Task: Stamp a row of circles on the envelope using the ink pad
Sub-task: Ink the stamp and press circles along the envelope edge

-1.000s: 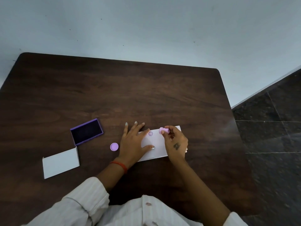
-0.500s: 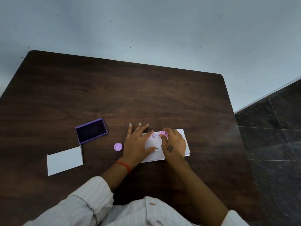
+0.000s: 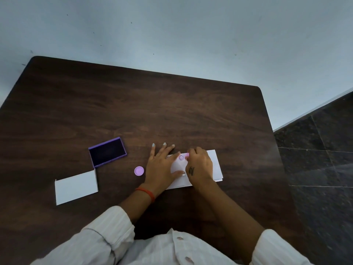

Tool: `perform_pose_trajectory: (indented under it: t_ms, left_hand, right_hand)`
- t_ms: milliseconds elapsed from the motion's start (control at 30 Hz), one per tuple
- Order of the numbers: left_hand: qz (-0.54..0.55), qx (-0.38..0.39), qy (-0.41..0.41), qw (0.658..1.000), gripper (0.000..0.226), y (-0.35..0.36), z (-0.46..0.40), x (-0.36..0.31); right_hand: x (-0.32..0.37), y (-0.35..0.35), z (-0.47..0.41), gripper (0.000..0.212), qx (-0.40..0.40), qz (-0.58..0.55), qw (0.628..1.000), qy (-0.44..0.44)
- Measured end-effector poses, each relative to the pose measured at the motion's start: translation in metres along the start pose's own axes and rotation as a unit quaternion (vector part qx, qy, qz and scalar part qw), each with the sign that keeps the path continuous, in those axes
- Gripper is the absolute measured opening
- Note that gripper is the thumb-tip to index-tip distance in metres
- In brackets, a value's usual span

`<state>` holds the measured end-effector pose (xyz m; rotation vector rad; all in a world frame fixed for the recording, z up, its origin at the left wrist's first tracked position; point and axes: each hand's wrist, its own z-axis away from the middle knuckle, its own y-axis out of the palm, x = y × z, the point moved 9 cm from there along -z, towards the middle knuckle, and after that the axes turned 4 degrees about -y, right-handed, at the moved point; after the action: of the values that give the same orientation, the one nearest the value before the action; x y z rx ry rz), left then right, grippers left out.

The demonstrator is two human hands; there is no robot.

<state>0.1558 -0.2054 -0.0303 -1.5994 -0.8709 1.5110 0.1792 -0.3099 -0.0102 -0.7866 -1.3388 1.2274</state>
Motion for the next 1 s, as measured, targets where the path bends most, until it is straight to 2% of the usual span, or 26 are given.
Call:
perform_pose_trajectory:
  t_ms: [167,500,667,800,1000]
  left_hand:
    - [0.003,-0.004,0.0,1.0,0.059,-0.001,0.0,0.0]
    - [0.011,-0.022,0.004,1.0,0.057,-0.001,0.001,0.0]
    - [0.016,-0.019,0.0,1.0,0.058,-0.001,0.0,0.0]
    - [0.013,-0.013,-0.002,1.0,0.059,0.001,0.001,0.0]
    - [0.005,-0.005,0.002,1.0,0.06,0.001,0.001,0.0]
  right_hand:
    - [0.002,0.002,-0.001,0.035,0.008,0.009,1.0,-0.022]
    - [0.007,-0.006,0.001,0.03,-0.041,0.006,0.998,-0.044]
    - [0.014,-0.013,0.001,0.033,-0.059,0.045,0.99,-0.12]
    - [0.011,-0.009,-0.001,0.027,-0.044,0.028,0.994,-0.096]
    - [0.01,-0.005,-0.002,0.028,-0.033,0.023,0.995,-0.095]
